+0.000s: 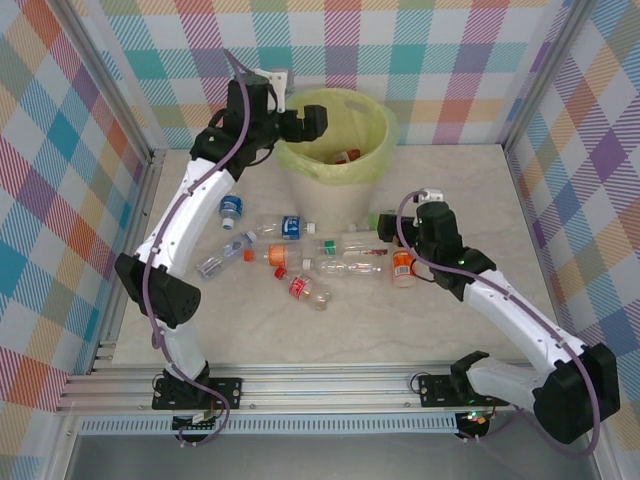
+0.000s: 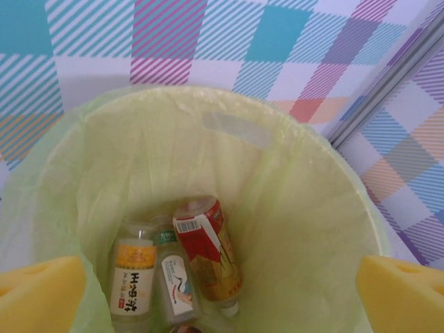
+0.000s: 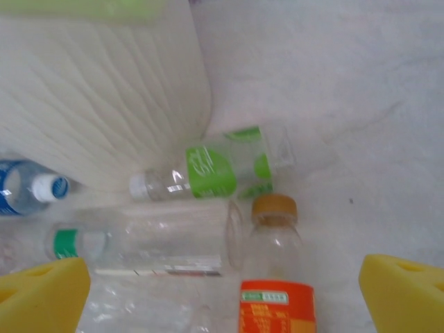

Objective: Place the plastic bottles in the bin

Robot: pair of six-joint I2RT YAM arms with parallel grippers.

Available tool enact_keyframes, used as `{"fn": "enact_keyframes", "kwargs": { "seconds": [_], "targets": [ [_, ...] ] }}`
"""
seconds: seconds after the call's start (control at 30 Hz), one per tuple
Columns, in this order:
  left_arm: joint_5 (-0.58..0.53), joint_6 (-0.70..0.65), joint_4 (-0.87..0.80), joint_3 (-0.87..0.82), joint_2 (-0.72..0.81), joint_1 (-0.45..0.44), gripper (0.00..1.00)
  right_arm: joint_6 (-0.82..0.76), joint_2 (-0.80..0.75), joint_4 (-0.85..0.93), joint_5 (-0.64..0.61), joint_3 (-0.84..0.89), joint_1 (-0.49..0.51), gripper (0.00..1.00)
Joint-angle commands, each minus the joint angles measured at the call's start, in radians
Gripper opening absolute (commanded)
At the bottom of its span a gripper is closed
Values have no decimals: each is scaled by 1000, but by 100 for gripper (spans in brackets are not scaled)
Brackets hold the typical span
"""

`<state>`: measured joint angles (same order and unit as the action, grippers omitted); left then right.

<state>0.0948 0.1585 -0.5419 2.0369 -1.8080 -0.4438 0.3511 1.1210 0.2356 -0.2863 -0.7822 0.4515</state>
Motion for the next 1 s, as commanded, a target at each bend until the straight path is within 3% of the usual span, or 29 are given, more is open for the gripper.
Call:
{"fn": "enact_keyframes", "kwargs": {
  "seconds": [0.0,0.1,0.27,0.47,0.67,0.97],
  "targets": [
    [-3,11,88,-88,97,-6,100,-15,20,71,66,22,-23,100],
    [-3,13,151,-170,153,-5,100,-19,79,128,111,7,-31,100],
    [-88,26,250,-290,223,-4,100,73,198,240,13,-40,-41,100],
    [-157,64,372,-398,303,-1,100,53,277,196,166,-44,-89,91],
    [-250,149,492,-588,427,3,100,37,370,202,188,-74,-95,83],
    [-317,210,447,-782,594,34,100,25,428,190,150,-86,-94,81]
  ]
}}
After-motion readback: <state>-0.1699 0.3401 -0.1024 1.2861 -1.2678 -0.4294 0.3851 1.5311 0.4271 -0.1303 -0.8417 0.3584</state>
